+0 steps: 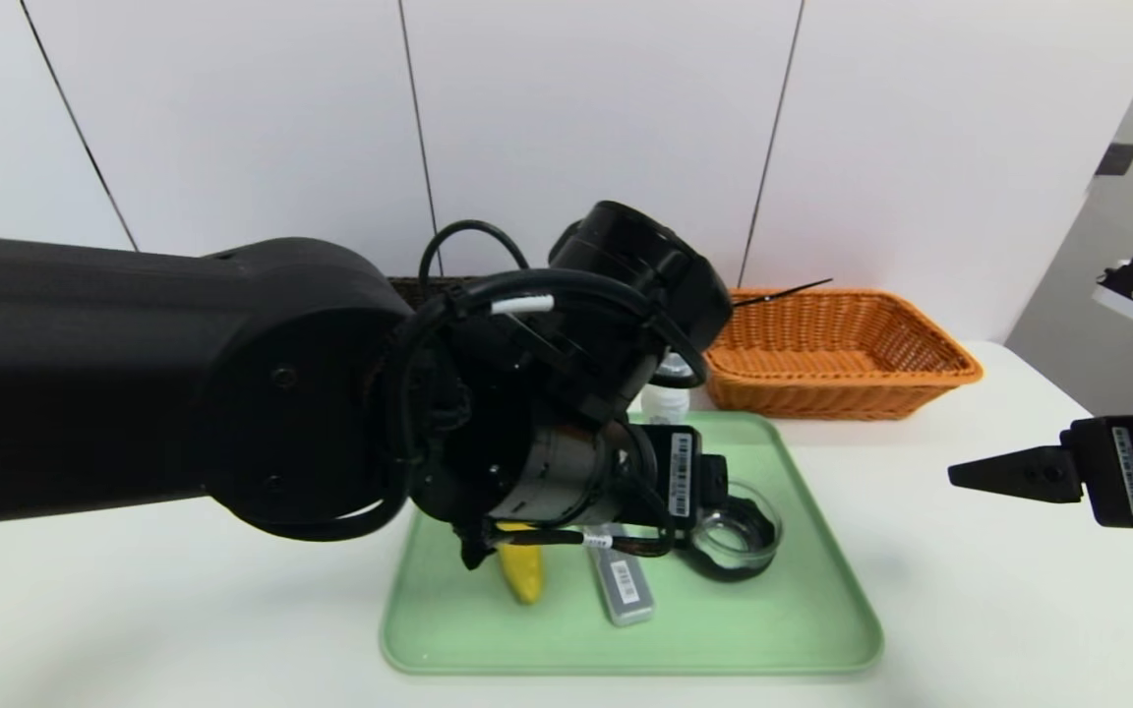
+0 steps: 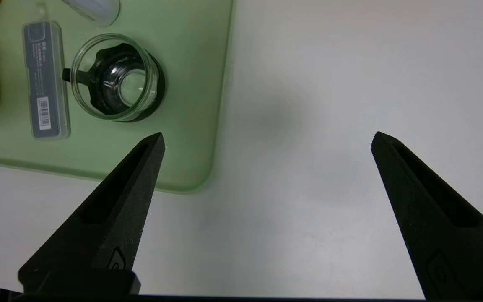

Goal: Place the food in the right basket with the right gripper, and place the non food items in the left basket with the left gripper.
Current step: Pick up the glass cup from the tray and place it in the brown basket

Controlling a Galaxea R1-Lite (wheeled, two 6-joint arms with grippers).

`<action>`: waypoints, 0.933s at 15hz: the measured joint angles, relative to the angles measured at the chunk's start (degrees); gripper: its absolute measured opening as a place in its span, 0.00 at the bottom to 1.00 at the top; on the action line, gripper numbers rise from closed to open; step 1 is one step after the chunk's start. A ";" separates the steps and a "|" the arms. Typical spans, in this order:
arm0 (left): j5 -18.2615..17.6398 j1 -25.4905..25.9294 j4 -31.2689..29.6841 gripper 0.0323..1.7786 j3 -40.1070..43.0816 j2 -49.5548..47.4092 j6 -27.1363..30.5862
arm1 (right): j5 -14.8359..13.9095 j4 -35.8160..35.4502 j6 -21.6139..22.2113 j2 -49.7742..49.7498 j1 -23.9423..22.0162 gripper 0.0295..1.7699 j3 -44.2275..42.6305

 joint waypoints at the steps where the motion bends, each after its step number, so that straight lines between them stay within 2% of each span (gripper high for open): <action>1: 1.07 -0.79 0.18 0.95 -0.94 1.02 0.07 | -0.02 -0.02 0.09 -0.22 0.00 0.96 0.38; 3: 3.22 -2.62 0.30 0.95 -2.23 2.95 0.24 | 0.01 -0.02 0.22 -0.71 0.00 0.96 1.29; 8: 12.29 -4.50 2.65 0.95 -7.39 9.81 0.13 | 0.01 -0.11 0.35 -2.12 -0.22 0.96 3.28; 11: 14.15 -4.60 3.35 0.95 -11.78 13.57 0.07 | 0.01 -0.17 0.38 -3.02 -0.38 0.96 4.90; 14: 14.71 -4.57 6.95 0.95 -17.21 16.96 -0.28 | 0.01 -0.13 0.38 -3.90 -0.68 0.96 6.03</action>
